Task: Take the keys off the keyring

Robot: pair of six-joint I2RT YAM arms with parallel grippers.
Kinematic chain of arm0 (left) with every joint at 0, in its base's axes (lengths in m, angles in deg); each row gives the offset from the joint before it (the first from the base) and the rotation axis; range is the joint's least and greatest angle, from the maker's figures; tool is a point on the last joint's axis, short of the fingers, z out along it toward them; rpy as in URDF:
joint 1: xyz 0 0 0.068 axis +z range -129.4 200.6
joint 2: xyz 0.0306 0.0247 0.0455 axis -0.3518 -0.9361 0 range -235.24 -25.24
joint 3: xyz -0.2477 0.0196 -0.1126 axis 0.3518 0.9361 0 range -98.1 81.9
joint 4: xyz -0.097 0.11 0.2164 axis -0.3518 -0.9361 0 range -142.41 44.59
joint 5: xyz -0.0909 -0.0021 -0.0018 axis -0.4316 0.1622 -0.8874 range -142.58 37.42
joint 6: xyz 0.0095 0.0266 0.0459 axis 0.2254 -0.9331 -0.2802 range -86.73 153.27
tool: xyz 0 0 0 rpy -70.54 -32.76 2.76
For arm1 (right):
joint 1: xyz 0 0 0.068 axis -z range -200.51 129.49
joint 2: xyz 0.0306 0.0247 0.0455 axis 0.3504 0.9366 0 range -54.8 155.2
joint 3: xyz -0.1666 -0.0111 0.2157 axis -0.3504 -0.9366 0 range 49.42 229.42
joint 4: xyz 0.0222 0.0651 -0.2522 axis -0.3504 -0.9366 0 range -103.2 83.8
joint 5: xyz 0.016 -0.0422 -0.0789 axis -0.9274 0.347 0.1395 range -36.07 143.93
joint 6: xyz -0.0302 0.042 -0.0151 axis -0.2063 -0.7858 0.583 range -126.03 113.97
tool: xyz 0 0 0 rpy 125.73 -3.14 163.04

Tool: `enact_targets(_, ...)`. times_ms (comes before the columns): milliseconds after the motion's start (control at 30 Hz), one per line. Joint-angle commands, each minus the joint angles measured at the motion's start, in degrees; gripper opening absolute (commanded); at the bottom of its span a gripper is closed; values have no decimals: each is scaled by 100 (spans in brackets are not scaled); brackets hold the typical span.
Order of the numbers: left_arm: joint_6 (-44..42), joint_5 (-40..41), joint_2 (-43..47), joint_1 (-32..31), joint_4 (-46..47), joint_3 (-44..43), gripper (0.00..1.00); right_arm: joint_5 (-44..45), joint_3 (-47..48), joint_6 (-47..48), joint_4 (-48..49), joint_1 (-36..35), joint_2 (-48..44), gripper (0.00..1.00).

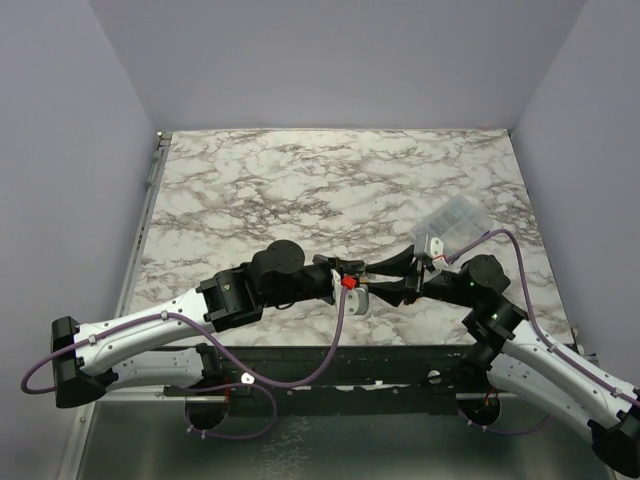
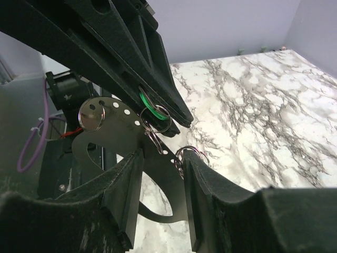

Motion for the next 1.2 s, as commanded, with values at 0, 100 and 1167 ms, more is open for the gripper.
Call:
enact_targets(0,-99,-247,102,44,194,45,0,204,181,62,-123,-14,-83,42)
enact_targets(100,-106,-286,86,62,190,37,0,145,200,86,-52,-8,-74,38)
enact_targets(1167,-1323,-458,-506,97,-368,-331,0,-293,1523,-315,-1290,0,1119,1)
